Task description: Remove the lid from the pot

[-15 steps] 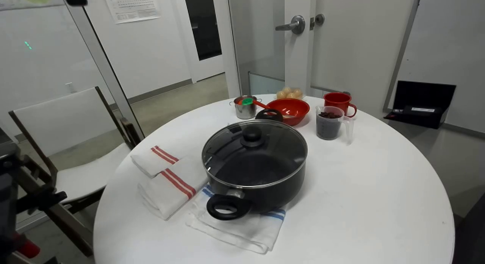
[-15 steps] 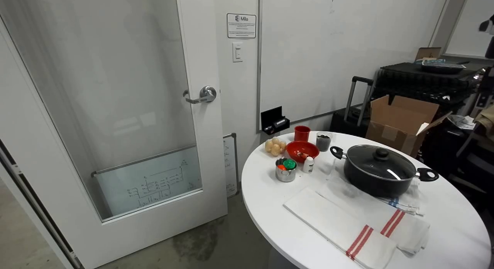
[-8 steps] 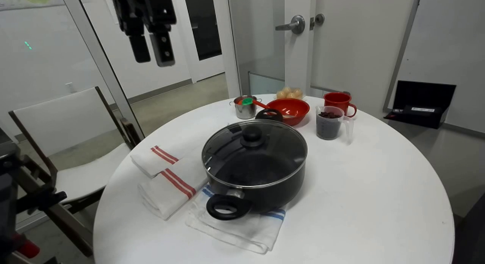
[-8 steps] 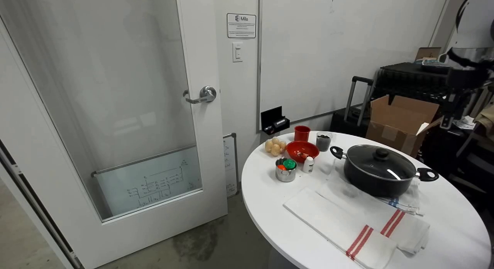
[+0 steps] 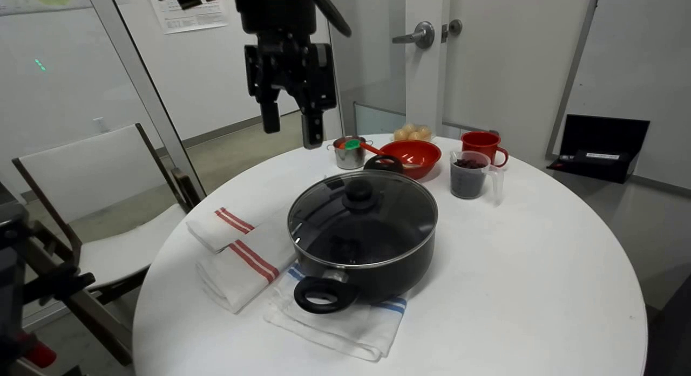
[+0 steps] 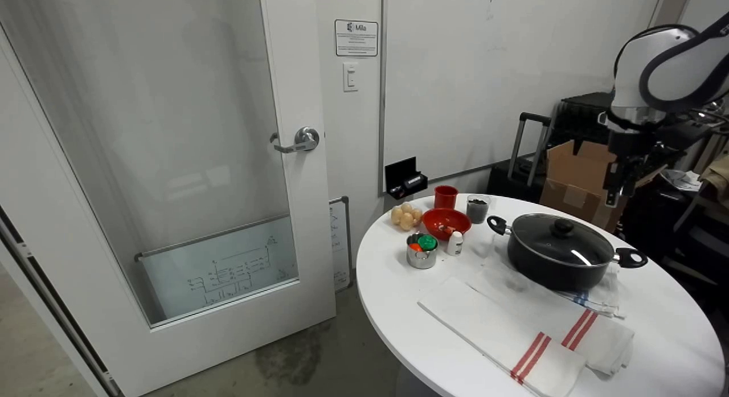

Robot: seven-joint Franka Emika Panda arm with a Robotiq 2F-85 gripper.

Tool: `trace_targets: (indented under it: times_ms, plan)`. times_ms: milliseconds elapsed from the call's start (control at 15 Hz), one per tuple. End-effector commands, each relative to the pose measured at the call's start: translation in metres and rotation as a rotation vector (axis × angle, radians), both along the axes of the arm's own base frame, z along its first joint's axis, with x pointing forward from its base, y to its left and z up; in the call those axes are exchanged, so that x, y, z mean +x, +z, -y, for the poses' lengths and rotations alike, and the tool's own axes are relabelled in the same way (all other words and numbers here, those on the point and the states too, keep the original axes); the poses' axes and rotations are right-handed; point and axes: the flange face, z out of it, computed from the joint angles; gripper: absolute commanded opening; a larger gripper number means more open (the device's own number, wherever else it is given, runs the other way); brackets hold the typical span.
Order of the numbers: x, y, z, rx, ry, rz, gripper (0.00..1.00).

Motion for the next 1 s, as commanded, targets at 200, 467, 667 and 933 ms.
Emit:
trace_targets:
  times_ms: [200,467,667,933]
  plan:
    - [0.05,-0.05,0.012,0.026,0.017,-0.031,1.0]
    - [0.071,-0.066,0.011,0.038,0.028,-0.031,1.0]
    - [0.08,-0.078,0.011,0.057,0.036,-0.042,1.0]
    - [0.086,-0.093,0.014,0.079,0.04,-0.067,1.0]
